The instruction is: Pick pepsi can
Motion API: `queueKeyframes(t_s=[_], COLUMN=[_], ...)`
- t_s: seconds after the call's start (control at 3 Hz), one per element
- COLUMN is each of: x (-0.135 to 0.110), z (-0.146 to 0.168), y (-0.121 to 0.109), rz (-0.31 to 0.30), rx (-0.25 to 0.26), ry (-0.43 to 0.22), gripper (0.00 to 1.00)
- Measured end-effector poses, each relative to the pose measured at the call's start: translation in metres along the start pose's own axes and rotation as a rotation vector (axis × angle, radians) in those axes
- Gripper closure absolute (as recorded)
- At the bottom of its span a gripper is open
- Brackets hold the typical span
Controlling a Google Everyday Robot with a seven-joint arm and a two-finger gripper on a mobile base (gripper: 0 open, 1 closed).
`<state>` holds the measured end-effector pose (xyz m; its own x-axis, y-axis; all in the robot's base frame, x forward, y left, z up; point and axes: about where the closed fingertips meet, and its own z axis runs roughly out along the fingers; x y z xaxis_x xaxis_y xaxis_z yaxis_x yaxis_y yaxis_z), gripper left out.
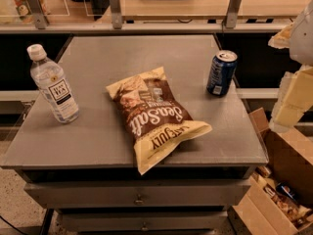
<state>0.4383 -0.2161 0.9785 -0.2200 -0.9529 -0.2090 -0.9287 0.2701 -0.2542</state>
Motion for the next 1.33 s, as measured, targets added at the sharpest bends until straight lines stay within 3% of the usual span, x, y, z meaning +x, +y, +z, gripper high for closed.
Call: queueKeyframes(t_s=[0.67,1.33], x=[-0.008,-0.015], z=[0.016,0.07], y=[-0.007,-0.043], rz=[0.01,0.094], rx=[-0.009,-0.02], ry=[-0.033,-0.077], gripper=[0.0,0.0])
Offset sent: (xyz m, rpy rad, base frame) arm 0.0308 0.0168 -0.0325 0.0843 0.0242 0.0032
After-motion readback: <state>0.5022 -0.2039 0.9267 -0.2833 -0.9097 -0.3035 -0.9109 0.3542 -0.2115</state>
